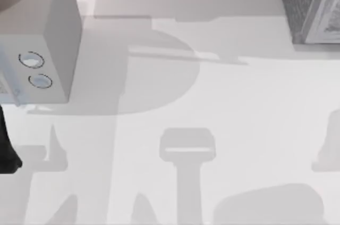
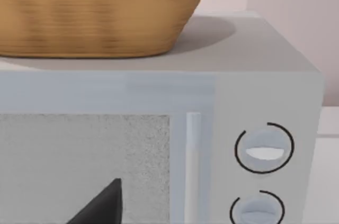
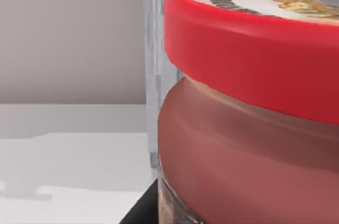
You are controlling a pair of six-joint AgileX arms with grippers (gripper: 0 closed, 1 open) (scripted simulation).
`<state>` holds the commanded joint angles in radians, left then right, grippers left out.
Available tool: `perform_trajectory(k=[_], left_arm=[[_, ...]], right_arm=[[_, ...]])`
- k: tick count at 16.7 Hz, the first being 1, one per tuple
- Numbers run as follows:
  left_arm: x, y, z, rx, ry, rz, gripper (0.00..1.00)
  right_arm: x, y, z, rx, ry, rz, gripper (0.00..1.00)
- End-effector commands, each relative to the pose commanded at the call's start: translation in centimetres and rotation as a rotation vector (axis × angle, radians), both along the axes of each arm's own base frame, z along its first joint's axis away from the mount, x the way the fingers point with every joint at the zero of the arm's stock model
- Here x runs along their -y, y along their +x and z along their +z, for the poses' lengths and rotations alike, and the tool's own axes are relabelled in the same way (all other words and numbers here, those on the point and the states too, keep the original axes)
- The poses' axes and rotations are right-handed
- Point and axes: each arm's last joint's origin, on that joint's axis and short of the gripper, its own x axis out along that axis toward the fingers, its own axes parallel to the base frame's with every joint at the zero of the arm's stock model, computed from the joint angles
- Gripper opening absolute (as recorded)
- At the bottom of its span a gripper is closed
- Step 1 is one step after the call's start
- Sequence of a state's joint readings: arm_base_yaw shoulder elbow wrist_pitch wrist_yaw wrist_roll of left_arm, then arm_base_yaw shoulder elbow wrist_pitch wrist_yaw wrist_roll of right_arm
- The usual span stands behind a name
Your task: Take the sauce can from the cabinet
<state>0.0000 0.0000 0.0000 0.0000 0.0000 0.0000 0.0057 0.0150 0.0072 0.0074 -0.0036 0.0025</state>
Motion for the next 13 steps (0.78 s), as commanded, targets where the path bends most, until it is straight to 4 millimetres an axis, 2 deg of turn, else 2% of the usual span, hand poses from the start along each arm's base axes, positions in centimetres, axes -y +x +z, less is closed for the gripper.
perform_trajectory(k=[4,7,10,13], left_arm=[[0.0,0.0,0.0,0.000,0.000,0.000,1.00],[0.0,0.0,0.0,0.000,0.000,0.000,1.00],[0.0,0.0,0.0,0.000,0.000,0.000,1.00],[0.0,0.0,0.0,0.000,0.000,0.000,1.00]], right_arm=[[-0.4,0.6,3.3,0.080,-0.002,0.063,0.00],[-1.1,2.4,6.6,0.133,-0.006,0.144,0.00],[-2.2,6.3,8.6,0.128,-0.010,0.244,0.00],[-4.0,11.9,8.2,0.073,-0.009,0.355,0.00]])
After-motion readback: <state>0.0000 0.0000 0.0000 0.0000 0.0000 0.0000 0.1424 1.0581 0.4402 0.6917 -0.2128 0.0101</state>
